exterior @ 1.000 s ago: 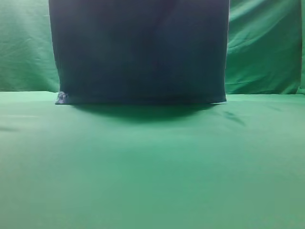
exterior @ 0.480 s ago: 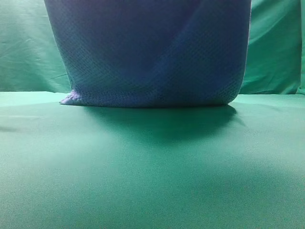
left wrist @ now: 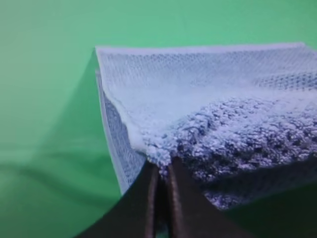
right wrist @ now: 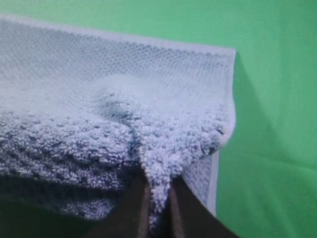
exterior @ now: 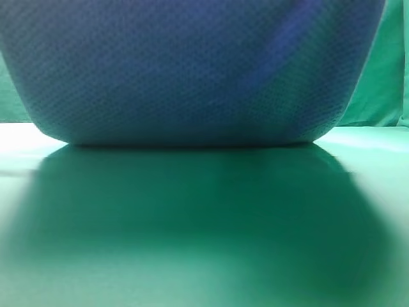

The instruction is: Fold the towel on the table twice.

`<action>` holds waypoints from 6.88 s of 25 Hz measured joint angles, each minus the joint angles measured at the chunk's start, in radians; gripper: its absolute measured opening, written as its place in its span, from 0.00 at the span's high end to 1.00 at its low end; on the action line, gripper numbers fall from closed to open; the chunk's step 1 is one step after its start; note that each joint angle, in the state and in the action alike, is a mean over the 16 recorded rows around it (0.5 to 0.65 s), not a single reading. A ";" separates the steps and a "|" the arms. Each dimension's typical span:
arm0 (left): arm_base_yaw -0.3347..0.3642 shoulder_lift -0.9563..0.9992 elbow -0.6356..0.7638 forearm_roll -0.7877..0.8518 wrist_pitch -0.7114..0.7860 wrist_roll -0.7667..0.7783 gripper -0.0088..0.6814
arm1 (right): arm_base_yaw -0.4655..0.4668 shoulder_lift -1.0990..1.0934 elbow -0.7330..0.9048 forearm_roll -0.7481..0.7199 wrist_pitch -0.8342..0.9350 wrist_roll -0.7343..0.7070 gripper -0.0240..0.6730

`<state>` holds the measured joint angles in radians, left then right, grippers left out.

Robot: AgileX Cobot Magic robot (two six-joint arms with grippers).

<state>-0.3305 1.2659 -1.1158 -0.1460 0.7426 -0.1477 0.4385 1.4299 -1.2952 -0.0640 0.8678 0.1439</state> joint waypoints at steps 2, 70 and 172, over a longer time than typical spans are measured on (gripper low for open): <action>0.000 -0.064 0.099 -0.043 -0.004 0.021 0.99 | 0.030 -0.062 0.094 -0.003 -0.007 0.025 0.97; 0.012 0.424 -0.086 -0.023 -0.264 0.103 0.32 | -0.090 0.335 -0.098 -0.078 -0.089 0.025 0.25; 0.012 -1.282 1.117 -0.018 -0.403 0.259 0.99 | -0.091 -1.446 1.321 0.175 -0.588 -0.325 0.90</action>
<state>-0.3182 -0.0164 0.0013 -0.1643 0.3399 0.1110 0.3474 -0.0165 0.0255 0.1112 0.2796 -0.1815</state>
